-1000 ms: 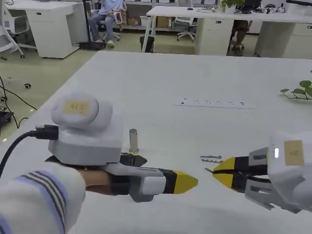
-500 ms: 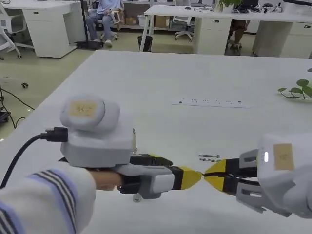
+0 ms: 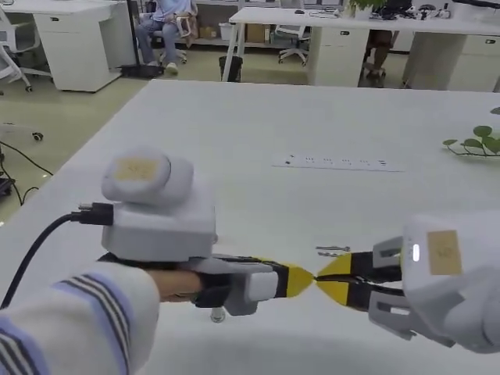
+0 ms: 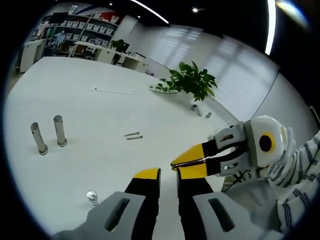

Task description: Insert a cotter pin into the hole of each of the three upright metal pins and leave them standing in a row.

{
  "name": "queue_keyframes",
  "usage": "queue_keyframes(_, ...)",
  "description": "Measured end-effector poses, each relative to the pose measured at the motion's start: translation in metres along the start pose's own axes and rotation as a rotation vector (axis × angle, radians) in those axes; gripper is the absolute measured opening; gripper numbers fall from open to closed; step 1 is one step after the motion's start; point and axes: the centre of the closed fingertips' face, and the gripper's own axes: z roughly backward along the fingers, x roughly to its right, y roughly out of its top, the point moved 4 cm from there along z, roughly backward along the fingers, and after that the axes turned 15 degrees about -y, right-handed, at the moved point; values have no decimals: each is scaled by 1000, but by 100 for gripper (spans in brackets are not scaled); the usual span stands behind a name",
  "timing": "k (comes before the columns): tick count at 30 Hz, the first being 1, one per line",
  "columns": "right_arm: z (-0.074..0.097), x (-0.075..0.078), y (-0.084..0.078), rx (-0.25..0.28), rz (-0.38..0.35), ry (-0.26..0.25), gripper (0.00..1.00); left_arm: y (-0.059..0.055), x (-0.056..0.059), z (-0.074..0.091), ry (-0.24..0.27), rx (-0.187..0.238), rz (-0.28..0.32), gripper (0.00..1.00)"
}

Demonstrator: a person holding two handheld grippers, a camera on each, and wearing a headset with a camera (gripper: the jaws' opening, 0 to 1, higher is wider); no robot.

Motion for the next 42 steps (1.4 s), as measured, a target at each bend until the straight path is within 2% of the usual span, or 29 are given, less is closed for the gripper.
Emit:
queue_keyframes(1, 0, -1, 1, 1, 5, 5, 2, 0, 0, 0, -3, 3, 2, 11)
queue_keyframes(3, -1, -2, 3, 6, 3, 6, 2, 1, 2, -1, -20, 24, 43, 10)
queue_keyframes(8, -3, -4, 7, 17, 9, 14, 2, -3, 2, -1, -20, 14, 58, 7)
queue_keyframes(19, -5, -1, 10, 28, 17, 12, 2, -6, 1, 1, -17, 12, 65, 2)
queue_keyframes(25, -5, -1, 9, 26, 20, 14, 2, -3, 1, 1, -17, 29, 77, 2)
queue_keyframes(42, -3, -3, 12, 37, 30, 23, 2, -4, 3, 2, -33, 17, 78, 1)
